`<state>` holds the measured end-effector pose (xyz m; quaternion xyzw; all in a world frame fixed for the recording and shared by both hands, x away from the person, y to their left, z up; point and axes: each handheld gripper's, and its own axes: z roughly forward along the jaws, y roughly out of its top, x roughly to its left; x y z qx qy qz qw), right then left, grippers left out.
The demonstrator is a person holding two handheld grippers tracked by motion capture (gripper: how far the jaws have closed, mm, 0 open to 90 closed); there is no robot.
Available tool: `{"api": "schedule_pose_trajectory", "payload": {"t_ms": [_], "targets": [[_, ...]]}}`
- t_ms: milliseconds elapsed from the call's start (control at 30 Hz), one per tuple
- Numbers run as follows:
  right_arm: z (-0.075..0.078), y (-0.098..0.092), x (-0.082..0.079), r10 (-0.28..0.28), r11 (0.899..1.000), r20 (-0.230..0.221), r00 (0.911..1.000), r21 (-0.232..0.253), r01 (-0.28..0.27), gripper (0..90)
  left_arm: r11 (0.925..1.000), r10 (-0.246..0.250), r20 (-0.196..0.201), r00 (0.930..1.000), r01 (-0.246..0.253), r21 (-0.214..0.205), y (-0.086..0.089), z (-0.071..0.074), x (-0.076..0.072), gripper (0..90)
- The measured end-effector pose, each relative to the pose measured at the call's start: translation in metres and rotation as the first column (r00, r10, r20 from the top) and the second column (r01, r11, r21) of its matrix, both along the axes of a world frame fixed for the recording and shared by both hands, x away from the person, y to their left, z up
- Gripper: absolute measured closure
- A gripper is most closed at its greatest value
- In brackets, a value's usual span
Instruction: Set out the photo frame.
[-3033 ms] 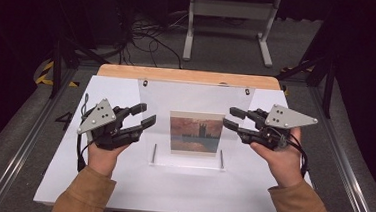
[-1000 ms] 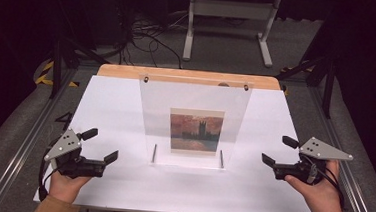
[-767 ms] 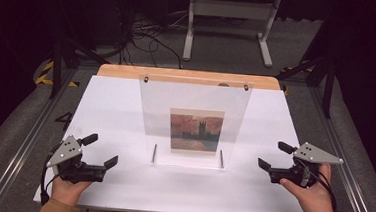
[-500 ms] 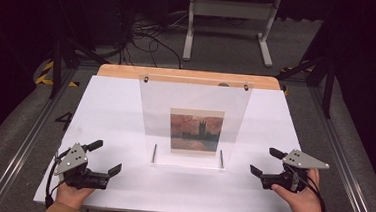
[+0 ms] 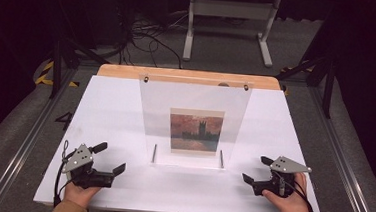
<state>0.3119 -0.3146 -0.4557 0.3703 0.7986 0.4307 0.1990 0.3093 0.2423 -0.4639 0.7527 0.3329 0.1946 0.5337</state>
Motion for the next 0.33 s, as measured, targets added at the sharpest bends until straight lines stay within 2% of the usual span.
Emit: {"api": "schedule_pose_trajectory", "payload": {"t_ms": [333], "targets": [[0.0003,-0.0016,0.0011,-0.011,1.0,-0.009,0.9999,0.012,0.011,6.6,0.9996,0.018,-0.016,0.9997,-0.018,-0.021,0.0013,0.0003,0.0002,1.1]]}}
